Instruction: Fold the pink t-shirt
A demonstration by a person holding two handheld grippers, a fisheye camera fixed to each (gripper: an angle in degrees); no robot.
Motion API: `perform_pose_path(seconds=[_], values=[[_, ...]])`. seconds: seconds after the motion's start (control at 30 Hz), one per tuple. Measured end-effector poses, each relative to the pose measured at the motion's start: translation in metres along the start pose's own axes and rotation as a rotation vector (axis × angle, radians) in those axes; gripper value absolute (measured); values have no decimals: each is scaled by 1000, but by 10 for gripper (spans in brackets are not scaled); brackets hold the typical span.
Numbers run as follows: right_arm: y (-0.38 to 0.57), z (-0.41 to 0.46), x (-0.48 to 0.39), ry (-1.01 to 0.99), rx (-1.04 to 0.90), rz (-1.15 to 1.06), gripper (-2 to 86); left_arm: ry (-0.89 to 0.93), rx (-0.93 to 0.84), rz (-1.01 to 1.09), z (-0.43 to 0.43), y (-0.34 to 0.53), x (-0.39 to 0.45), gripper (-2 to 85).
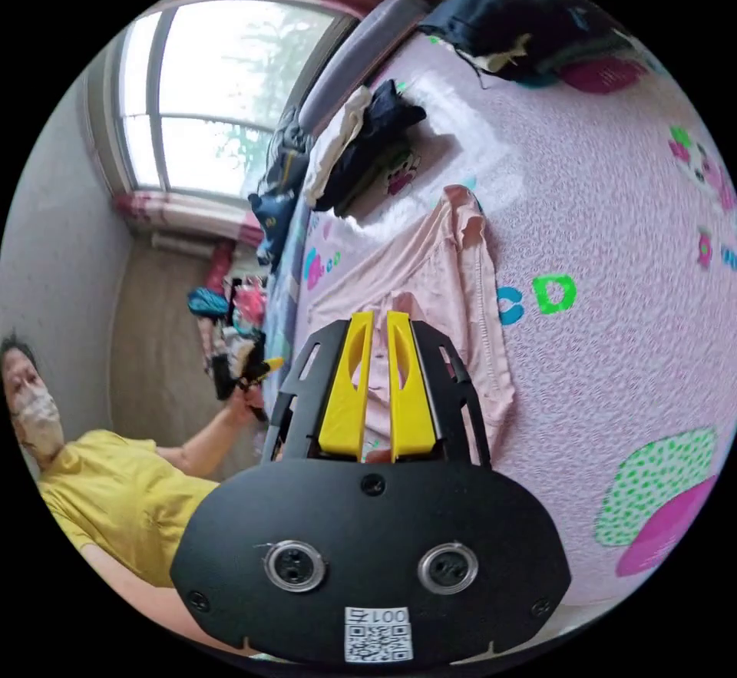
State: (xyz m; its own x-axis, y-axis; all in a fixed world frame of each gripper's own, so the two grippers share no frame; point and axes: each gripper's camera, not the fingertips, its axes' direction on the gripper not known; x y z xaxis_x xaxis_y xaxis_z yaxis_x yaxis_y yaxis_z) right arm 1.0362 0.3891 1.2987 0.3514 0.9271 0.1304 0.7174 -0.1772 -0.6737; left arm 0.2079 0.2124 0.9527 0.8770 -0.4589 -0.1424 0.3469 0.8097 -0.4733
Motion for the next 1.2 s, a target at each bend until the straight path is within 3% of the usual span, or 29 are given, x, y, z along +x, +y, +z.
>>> perform_pose_path(seconds=[0.13,0.23,0.63,0.8,0.97,1.2], values=[[-19,26,-19,176,-191,-252,6,-61,-246,544,91,24,113,47],[-29,54,-20,213,-293,-385,6,-104,-338,784,152,48,159,56],[-67,116,12,57,-437,-534,13,-228,-340,1098,237,90,174,51],[-82,127,18,7,-443,-527,15,-279,-347,1133,256,97,182,35],[-90,131,17,-72,-450,-514,9,-311,-303,1027,260,89,180,-9],[-97,90,-9,-115,-273,-573,8,-76,-22,521,183,44,127,-11]])
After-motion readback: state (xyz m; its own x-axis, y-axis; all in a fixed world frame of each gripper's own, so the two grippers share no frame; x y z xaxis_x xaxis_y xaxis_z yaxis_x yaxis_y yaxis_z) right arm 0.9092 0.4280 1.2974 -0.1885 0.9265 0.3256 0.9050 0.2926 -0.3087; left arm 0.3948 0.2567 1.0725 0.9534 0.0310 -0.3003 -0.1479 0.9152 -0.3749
